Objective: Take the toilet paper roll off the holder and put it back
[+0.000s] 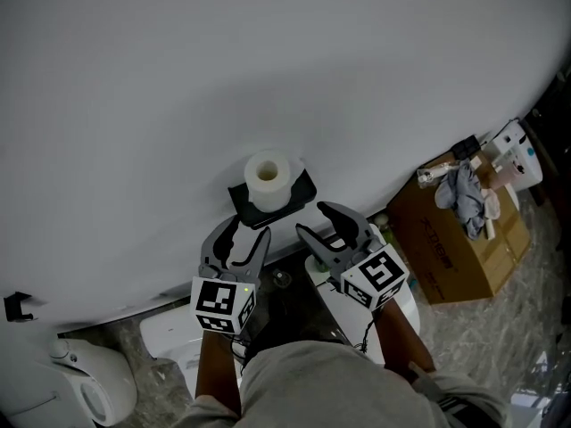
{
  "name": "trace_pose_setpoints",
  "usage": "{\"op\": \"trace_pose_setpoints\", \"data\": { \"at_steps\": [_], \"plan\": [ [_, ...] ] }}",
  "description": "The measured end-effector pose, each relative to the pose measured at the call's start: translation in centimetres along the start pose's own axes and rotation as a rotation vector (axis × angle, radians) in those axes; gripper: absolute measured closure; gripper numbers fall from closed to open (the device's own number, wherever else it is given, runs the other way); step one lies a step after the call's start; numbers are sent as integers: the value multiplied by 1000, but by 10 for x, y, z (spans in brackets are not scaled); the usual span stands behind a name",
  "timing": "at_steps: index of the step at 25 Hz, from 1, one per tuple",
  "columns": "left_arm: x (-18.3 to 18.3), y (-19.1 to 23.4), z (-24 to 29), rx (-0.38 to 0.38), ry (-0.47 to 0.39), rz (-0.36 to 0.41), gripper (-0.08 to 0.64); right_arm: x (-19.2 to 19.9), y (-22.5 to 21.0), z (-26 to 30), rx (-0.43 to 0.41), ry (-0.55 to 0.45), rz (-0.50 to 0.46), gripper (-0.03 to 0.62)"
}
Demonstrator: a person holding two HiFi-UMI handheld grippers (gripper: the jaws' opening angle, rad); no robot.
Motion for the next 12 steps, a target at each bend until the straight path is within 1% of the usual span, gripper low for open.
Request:
{"op": "trace_pose_setpoints", "data": {
  "at_steps": [2,7,10,12],
  "plan": [
    [-6,8,5,43,11,22,331,-5,-5,6,-27,2,1,382],
    [-13,26,16,44,-20,4,311,-16,-10,18,-58,4,9,357],
    [-10,32,25,76,-8,13,282,-19,-12,29,-75,16,13,345],
    [-9,37,30,112,-8,10,263,-22,-14,35,-93,23,23,339]
  ]
}}
Point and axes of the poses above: the fingertips, and each gripper's own axes: z forward along the fingers, y to its left, x out of its underside, the point moved 8 cm from there along -z, backward along the fingers, and after that the axes turned 2 degrees about -z, right-handed, at the moved point
